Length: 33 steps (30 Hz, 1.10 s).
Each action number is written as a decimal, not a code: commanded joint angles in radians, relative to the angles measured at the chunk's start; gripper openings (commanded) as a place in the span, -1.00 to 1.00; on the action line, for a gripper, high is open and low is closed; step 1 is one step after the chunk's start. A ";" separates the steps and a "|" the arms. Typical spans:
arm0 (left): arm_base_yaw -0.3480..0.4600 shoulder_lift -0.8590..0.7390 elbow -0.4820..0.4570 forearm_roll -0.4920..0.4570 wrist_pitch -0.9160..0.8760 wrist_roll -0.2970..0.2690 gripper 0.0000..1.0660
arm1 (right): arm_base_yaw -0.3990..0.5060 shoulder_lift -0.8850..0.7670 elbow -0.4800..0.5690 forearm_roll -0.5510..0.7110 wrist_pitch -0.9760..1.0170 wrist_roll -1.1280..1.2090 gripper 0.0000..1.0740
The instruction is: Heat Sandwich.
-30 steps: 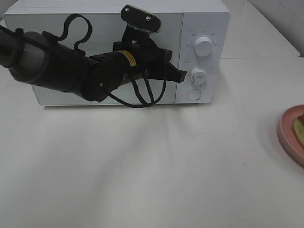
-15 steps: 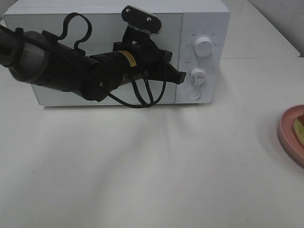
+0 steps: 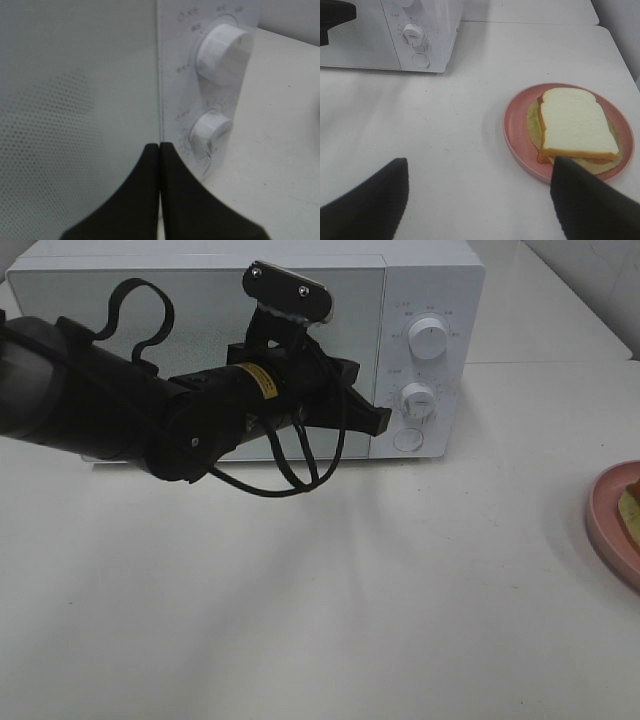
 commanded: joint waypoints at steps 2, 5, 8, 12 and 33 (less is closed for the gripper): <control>-0.028 -0.068 0.075 -0.036 0.003 0.004 -1.00 | -0.007 -0.026 0.002 -0.002 -0.010 0.011 0.40; -0.029 -0.114 0.125 -0.043 0.079 -0.010 -0.73 | -0.007 -0.026 0.002 -0.002 -0.010 0.011 0.40; -0.029 -0.173 0.168 -0.043 0.205 -0.060 -0.03 | -0.007 -0.026 0.002 -0.002 -0.010 0.011 0.40; -0.029 -0.224 0.185 -0.043 0.363 -0.120 0.92 | -0.007 -0.026 0.002 -0.002 -0.010 0.011 0.40; 0.226 -0.531 0.184 0.076 1.379 -0.129 0.88 | -0.007 -0.026 0.002 -0.002 -0.010 0.011 0.40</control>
